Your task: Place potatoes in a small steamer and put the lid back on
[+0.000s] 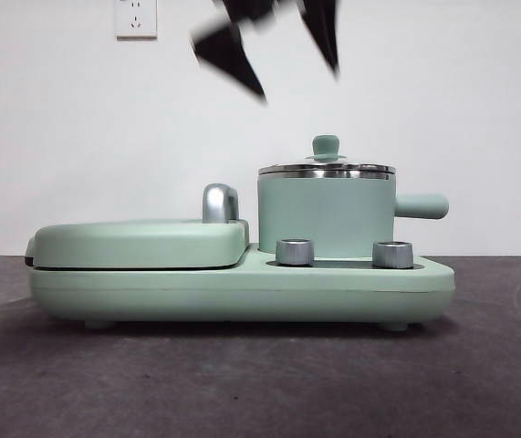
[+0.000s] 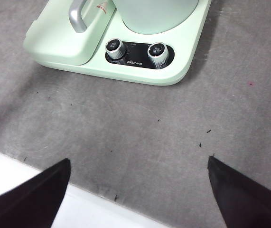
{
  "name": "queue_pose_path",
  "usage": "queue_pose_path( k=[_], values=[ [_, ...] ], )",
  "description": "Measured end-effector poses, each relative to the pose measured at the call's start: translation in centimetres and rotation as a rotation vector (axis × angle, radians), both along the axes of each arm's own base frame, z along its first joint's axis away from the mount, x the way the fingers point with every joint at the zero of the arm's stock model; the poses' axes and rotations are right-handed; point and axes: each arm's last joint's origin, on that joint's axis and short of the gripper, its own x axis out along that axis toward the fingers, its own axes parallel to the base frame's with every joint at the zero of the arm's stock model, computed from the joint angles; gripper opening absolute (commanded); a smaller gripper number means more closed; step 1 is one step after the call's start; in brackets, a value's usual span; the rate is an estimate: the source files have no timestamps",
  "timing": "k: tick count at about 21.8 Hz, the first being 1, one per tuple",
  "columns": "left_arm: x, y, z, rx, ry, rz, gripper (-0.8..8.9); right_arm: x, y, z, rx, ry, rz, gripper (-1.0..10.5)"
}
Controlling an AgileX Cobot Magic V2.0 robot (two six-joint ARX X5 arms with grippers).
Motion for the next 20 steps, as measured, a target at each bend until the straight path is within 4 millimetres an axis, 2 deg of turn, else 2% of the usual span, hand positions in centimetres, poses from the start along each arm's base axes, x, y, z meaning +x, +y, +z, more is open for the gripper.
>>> queue_pose_path(
  k=[3, 4, 6, 8, 10, 14, 20],
  values=[
    [-6.1, 4.4, 6.6, -0.059, -0.077, -0.006, 5.61, 0.3, 0.1, 0.4, 0.025, -0.046, 0.000, 4.6],
    [-7.7, 5.6, 8.0, -0.090, -0.117, -0.007, 5.61, 0.4, 0.2, 0.6, 0.040, -0.071, 0.003, 4.6],
    [-10.8, 8.0, 9.1, -0.102, -0.133, -0.007, 5.61, 0.6, 0.4, 1.1, 0.077, -0.116, 0.019, 4.6],
    [-13.8, 10.2, 8.6, -0.086, -0.111, -0.009, 5.61, 0.8, 0.6, 1.6, 0.111, -0.166, 0.032, 4.6],
    [-15.8, 11.7, 7.8, -0.074, -0.095, -0.012, 5.61, 0.9, 0.7, 1.9, 0.136, -0.187, 0.052, 4.6],
    [-19.7, 14.6, 4.6, -0.054, -0.050, -0.006, 5.61, 1.0, 0.9, 2.3, 0.175, -0.219, 0.093, 4.6],
    [-22.4, 16.8, -1.6, -0.083, -0.052, 0.013, 5.58, 1.1, 1.0, 2.4, 0.163, -0.233, 0.106, 4.6]
  ],
)
